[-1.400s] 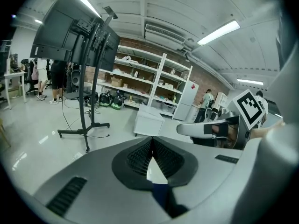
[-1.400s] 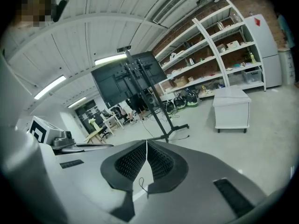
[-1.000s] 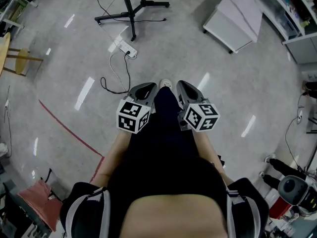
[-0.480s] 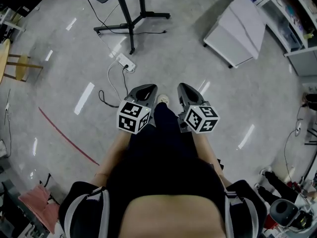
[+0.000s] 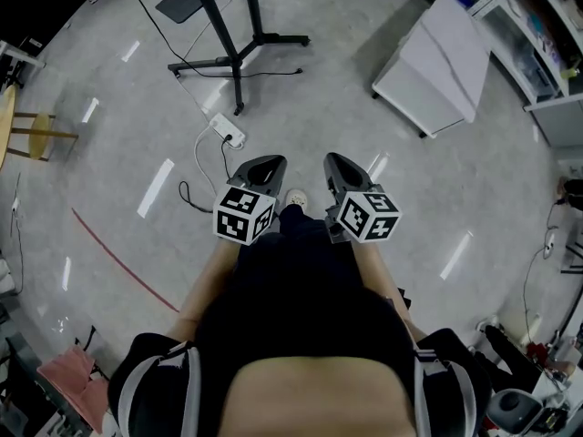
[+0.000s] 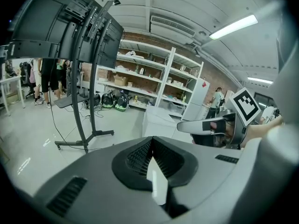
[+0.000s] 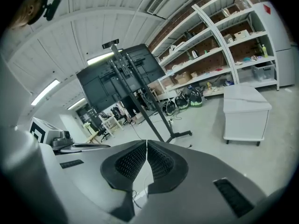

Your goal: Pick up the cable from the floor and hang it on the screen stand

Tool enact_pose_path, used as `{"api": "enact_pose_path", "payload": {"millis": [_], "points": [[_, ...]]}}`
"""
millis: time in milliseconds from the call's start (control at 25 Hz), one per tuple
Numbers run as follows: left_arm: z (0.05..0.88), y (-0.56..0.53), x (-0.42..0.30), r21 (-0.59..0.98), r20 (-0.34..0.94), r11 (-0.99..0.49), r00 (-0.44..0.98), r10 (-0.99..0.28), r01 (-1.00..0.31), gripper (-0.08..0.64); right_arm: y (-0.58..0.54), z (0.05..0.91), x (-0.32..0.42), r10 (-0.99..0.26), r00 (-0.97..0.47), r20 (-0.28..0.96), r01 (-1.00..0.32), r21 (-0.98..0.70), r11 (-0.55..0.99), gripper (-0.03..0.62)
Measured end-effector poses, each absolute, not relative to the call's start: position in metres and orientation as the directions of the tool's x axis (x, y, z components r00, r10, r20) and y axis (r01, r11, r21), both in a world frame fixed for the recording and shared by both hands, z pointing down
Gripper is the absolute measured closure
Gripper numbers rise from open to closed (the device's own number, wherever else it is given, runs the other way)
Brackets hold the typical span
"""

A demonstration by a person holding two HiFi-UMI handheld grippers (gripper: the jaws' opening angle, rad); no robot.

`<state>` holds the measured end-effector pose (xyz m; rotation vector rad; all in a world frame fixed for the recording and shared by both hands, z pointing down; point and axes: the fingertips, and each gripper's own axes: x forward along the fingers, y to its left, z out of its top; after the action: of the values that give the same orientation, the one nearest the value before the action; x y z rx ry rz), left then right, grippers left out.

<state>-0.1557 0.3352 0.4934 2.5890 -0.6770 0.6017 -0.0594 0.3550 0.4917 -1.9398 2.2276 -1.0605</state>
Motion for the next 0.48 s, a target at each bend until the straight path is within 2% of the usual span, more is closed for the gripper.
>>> {"api": "enact_pose_path", "payload": {"millis": [480], "points": [[0.497,0.31,-0.13,0.251,0.503,-0.782,0.767,-0.397,-0.57,0.552,0.328,0.497,-0.039,-0.868,-0.275,0.414,-0.869,-0.493,0.041,0.568]]}}
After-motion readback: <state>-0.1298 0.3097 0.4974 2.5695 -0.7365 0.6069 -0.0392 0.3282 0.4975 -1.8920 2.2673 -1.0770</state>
